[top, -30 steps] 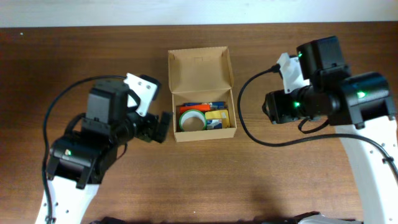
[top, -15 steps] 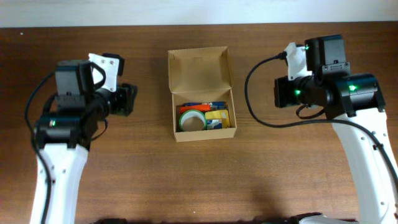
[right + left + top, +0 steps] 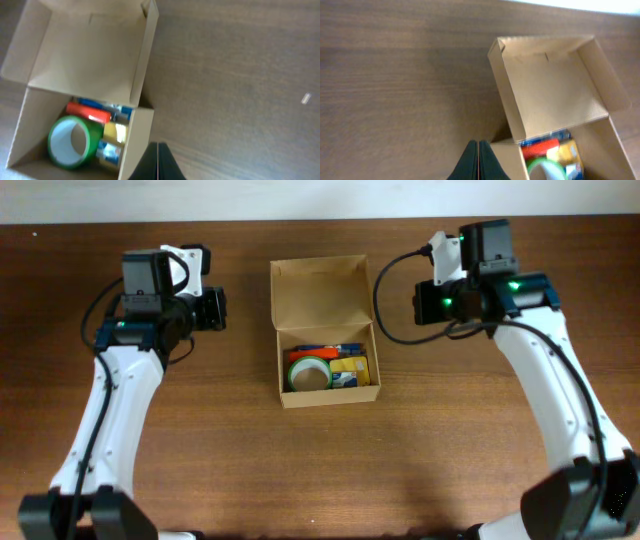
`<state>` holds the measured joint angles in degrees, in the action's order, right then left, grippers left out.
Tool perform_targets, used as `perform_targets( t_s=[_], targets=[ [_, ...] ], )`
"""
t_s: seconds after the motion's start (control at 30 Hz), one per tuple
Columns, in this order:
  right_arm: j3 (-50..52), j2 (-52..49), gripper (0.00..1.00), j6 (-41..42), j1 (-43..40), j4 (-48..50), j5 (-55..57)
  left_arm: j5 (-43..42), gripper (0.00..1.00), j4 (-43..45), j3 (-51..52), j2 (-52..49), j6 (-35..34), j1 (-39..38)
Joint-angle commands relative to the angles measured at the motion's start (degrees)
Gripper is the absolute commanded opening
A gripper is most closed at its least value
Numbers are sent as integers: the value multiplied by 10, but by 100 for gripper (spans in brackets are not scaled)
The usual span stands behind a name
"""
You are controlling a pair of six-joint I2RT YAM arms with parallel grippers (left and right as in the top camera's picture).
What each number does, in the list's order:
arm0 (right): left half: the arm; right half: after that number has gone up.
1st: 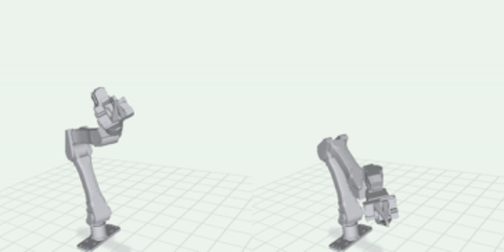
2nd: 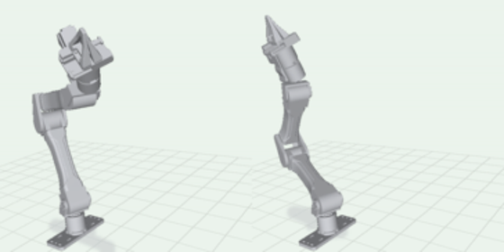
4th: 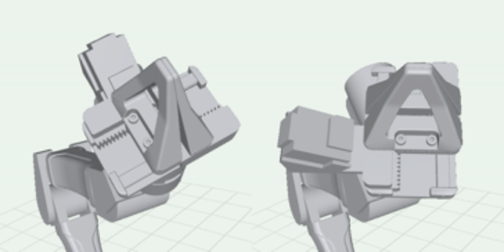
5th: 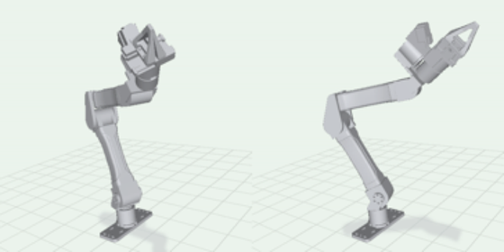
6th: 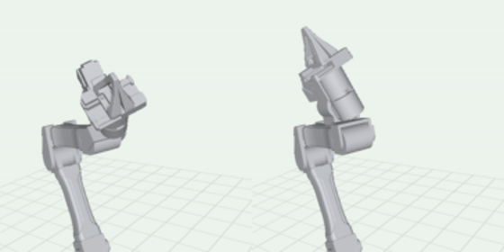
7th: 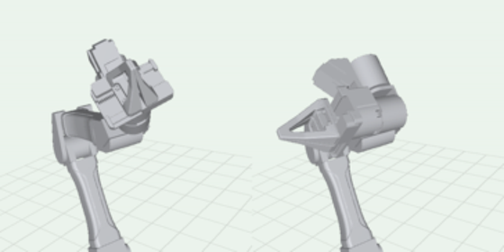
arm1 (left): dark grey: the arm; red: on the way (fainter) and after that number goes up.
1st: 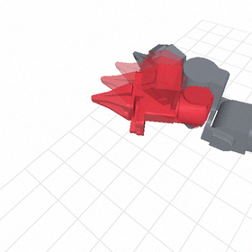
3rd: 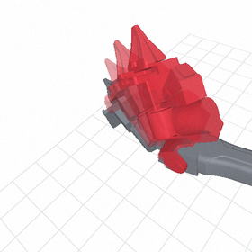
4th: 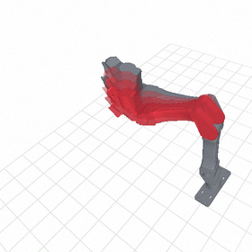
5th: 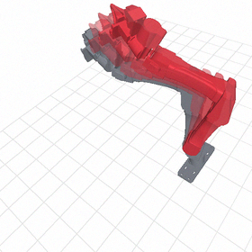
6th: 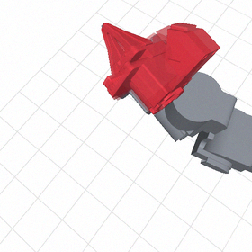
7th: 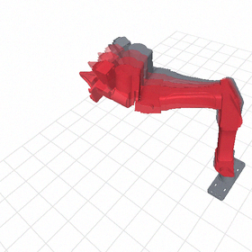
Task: Pack container
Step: 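Raise both grippers to the far side of the box near the lid, then push the box lid forward with both grippers to close it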
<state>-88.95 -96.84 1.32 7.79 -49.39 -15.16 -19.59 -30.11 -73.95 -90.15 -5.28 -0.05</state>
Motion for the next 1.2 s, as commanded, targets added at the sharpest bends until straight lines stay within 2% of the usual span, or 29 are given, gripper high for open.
perform_targets(
  t_s=[0.0,0.2,0.5,0.8,1.17],
  targets=[
    [5,-23,4,11,-3,24,-24,-23,2,24,-3,-29,-46,3],
    [5,-67,4,31,-4,86,-26,-52,2,60,-26,-87,-74,4],
    [-1,-129,4,82,-5,182,-40,-83,2,59,-145,-216,-106,4],
    [-74,-231,4,128,-23,200,-91,-136,2,55,-242,-326,-149,4],
    [-101,-310,4,155,-30,224,-190,-172,2,41,-258,-375,-166,-1]
  ],
)
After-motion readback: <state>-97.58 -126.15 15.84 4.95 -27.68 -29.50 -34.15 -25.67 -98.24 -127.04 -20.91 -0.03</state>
